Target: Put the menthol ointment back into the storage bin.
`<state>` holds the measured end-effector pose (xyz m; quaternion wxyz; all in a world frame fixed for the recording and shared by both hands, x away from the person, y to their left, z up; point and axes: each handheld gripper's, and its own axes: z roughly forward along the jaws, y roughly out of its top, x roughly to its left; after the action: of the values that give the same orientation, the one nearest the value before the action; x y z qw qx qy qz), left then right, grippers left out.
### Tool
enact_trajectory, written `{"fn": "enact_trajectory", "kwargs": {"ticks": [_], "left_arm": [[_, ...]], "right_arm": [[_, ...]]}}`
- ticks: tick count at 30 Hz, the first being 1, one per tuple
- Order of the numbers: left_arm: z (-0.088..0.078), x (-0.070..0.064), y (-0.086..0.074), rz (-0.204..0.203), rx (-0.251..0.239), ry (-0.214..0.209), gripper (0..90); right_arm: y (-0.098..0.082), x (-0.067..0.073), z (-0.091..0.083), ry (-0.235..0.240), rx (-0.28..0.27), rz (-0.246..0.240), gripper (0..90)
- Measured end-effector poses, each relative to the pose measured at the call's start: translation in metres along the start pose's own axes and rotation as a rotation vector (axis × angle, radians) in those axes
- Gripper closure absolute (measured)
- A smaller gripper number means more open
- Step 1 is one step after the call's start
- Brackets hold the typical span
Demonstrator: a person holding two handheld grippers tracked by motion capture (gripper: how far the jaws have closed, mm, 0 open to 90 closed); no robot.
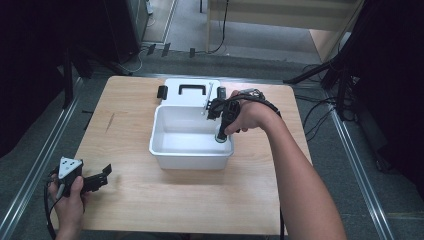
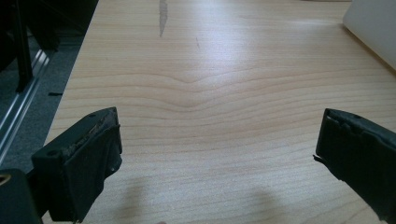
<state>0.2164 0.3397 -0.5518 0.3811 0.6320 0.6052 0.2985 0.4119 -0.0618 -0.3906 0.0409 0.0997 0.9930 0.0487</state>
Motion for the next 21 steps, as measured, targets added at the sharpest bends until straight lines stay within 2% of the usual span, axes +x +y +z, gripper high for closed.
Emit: {"fn": "enact_trajectory", "kwargs": {"ticks": [5,12,13,15,21], "left_arm": [[0.000,0.000,0.000,-0.001,0.000,0.000,0.7],[0.000,0.000,0.000,0.000,-0.002,0.000,0.8],[0.000,0.000,0.000,0.000,-0.002,0.000,0.8],[0.000,0.000,0.000,0.000,-0.002,0.000,0.7],[0.000,0.000,0.000,0.000,-0.001,0.000,0.8]], "right_arm": [[0.001,0.002,0.007,-0.004,0.017,0.001,51.8],[0.004,0.002,0.017,-0.006,0.027,-0.021,51.8],[0.005,0.003,0.018,-0.008,0.035,-0.012,51.8],[0.006,0.003,0.020,-0.010,0.033,-0.028,51.8],[0.011,0.005,0.025,-0.009,0.040,-0.021,51.8]]}}
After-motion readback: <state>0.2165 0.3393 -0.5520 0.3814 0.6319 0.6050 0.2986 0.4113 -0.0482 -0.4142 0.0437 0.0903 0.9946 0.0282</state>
